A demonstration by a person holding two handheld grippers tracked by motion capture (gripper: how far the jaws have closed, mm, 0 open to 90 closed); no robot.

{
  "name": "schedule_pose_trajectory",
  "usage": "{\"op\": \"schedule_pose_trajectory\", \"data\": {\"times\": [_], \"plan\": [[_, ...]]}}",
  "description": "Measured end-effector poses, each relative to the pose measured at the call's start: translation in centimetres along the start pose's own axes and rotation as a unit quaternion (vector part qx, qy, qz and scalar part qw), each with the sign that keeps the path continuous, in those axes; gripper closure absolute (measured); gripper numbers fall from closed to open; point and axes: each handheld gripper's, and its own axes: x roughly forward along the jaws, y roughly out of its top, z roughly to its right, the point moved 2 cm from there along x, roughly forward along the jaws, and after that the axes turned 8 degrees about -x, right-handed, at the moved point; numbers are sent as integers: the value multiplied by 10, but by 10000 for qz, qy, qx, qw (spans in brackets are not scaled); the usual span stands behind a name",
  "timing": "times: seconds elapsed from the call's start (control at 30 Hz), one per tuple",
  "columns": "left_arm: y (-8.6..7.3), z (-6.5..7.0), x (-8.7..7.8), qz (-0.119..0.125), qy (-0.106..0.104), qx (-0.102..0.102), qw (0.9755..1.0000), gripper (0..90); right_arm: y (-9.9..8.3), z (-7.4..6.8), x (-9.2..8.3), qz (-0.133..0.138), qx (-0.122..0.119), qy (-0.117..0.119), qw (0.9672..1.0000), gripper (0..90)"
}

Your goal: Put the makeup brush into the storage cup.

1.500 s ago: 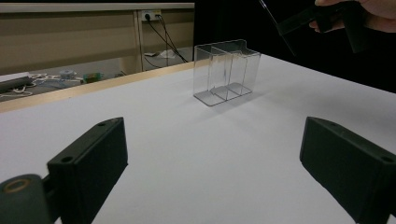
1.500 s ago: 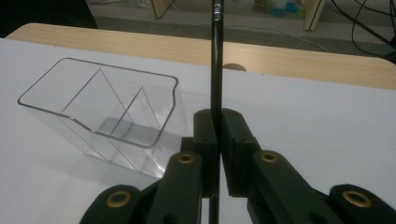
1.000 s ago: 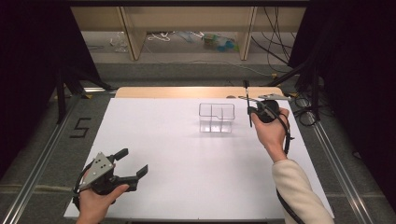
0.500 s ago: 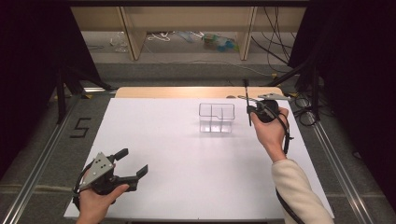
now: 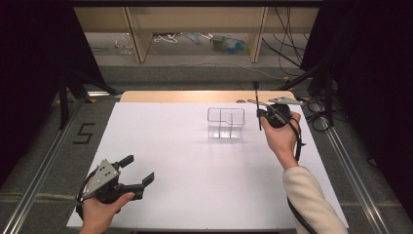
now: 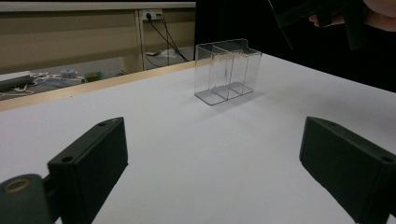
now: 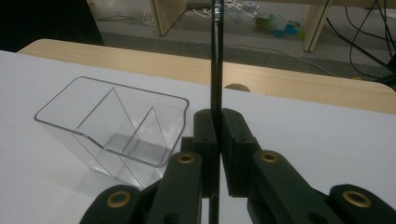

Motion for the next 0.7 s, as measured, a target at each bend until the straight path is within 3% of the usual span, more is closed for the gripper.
{"op": "schedule_pose_trajectory", "data": {"times": [0.7], "plan": [[0, 0, 0, -2, 0, 3, 10000, 76, 3, -2, -2, 143, -42, 1, 9999, 858]]}}
